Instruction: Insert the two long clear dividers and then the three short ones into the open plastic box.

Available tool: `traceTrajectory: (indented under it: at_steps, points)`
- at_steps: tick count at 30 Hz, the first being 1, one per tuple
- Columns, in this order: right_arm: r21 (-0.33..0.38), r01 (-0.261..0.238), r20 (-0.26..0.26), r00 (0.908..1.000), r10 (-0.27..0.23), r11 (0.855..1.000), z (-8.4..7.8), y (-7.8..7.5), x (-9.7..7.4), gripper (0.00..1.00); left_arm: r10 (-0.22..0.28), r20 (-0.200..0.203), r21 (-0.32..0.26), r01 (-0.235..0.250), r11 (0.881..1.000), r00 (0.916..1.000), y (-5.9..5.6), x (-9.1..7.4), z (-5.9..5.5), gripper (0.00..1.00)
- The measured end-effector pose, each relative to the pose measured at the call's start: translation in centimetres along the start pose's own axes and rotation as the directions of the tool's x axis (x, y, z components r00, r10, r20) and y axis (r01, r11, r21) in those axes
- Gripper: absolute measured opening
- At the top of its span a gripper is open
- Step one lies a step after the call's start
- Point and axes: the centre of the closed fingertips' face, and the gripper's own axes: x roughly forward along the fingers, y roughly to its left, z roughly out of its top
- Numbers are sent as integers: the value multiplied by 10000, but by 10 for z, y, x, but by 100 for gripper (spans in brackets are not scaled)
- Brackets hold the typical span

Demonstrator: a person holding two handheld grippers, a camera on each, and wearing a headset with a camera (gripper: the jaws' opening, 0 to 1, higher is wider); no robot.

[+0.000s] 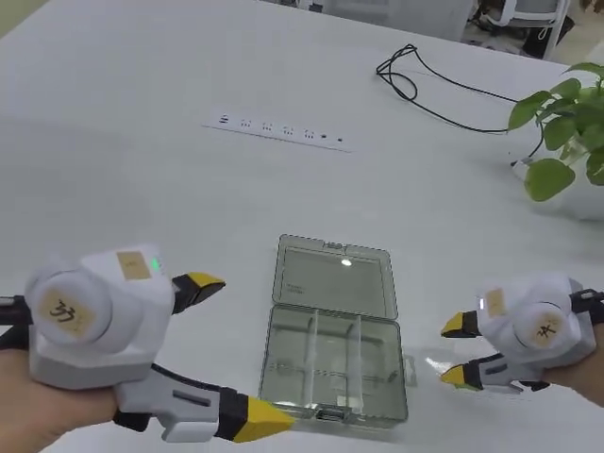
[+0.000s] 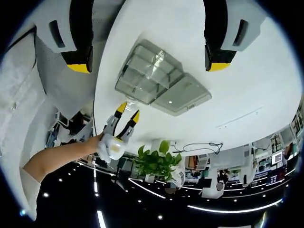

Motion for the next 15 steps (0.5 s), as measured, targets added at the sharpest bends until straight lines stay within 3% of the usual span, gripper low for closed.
traceTrajectory:
  at_steps: [3, 8, 15]
  points:
    - [-35, 261, 174, 9995, -260, 9997, 7, 2, -10, 32, -38, -17, -2, 38, 10000, 10000, 0, 0, 3, 99]
    - [41, 789, 543, 9954, -790, 9969, 23, 5, -32, 32, -32, 383, -343, 45, 9994, 9993, 0, 1, 18, 97]
    - [-121, 1392, 839, 9869, -1377, 9902, 44, 15, -58, 32, -312, 604, -630, 351, 9974, 9977, -11, 8, 36, 91]
